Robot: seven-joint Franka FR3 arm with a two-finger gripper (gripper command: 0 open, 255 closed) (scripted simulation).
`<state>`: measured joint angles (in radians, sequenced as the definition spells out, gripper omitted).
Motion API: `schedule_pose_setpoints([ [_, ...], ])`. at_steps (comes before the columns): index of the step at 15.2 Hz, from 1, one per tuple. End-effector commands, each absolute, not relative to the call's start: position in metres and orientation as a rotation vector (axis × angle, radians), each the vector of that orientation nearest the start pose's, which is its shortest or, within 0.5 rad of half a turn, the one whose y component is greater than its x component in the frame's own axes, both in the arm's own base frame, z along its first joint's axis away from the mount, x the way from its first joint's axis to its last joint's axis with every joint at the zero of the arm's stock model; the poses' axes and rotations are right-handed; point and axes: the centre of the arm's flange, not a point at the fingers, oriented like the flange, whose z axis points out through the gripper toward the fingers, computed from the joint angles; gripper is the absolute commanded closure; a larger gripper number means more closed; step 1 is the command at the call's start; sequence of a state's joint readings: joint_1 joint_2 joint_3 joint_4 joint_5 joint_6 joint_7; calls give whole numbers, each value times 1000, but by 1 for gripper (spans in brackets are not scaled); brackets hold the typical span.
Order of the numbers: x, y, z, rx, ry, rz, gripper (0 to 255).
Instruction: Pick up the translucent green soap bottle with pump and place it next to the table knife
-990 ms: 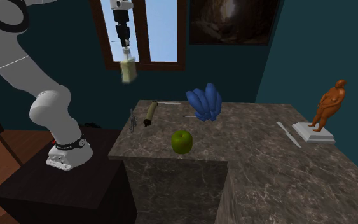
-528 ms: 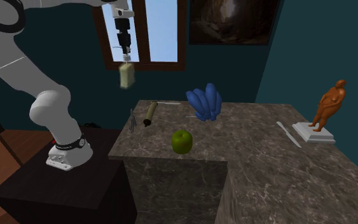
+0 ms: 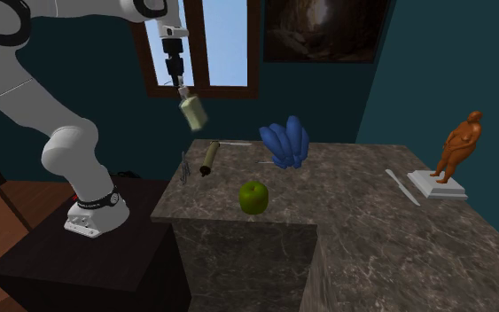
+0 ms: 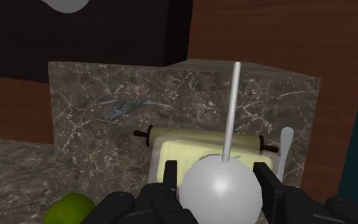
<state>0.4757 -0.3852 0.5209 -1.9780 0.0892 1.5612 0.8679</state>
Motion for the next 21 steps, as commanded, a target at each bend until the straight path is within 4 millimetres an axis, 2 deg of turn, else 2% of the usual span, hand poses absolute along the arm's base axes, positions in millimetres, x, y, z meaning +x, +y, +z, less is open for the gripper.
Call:
schedule_pose_setpoints([
  [1,203,397,585,-3260,-141,-52,255],
  [21,203,397,479,-3260,-141,-52,255],
])
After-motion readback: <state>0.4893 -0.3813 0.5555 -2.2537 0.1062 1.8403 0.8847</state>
